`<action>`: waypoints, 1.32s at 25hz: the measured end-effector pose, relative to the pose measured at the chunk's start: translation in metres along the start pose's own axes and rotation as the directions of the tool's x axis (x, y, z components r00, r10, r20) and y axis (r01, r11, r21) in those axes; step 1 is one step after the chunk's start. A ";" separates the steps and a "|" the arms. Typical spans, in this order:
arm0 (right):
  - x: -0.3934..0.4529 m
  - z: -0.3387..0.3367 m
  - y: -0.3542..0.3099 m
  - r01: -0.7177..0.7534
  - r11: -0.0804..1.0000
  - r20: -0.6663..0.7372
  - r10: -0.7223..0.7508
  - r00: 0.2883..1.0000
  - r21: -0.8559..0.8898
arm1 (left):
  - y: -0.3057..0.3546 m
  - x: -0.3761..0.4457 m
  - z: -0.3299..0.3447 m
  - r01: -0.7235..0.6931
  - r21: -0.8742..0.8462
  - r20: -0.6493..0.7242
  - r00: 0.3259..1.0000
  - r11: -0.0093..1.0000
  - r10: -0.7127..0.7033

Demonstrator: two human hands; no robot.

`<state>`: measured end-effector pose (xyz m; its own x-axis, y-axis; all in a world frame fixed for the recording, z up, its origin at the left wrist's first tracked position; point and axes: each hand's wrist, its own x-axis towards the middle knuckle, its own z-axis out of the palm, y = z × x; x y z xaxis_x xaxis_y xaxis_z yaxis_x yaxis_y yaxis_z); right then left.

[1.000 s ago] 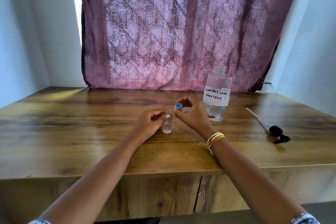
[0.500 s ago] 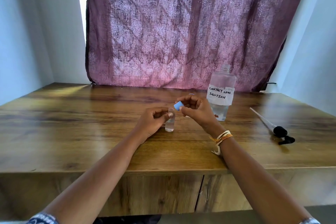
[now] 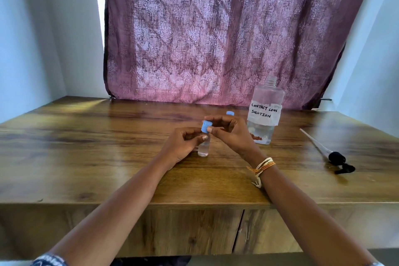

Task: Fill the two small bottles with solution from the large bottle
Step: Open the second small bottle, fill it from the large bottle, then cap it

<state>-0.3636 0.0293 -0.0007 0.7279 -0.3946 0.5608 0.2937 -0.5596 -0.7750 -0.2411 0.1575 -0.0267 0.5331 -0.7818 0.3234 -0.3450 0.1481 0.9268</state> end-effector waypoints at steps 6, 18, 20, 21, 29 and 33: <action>0.000 0.009 0.000 -0.024 0.999 -0.097 0.019 0.995 -0.046 | 0.001 -0.001 0.001 -0.009 0.022 -0.014 1.000 1.000 0.010; 0.001 0.007 0.004 -0.160 0.981 -0.011 0.162 0.987 0.108 | 0.004 -0.003 0.001 0.025 0.051 -0.026 0.999 0.998 -0.024; 0.003 0.008 0.004 -0.184 0.978 -0.002 0.185 0.983 0.100 | 0.004 -0.003 0.001 0.021 0.059 -0.026 0.999 0.998 -0.019; 0.003 0.007 0.004 -0.196 0.973 0.024 0.195 0.981 0.125 | 0.004 -0.003 0.001 0.019 0.058 -0.023 1.000 0.998 -0.018; 0.004 0.003 0.005 -0.225 0.968 0.021 0.224 0.974 0.113 | 0.004 -0.002 0.002 0.016 0.041 -0.013 1.000 0.999 -0.015; 0.004 0.002 0.005 -0.260 0.939 0.146 0.232 0.962 0.224 | 0.003 -0.001 0.001 0.022 0.052 -0.009 1.000 0.998 -0.022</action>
<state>-0.3578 0.0263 -0.0033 0.8587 -0.4026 0.3172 0.2250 -0.2600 -0.9390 -0.2437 0.1584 -0.0245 0.5472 -0.7795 0.3049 -0.3729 0.0991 0.9226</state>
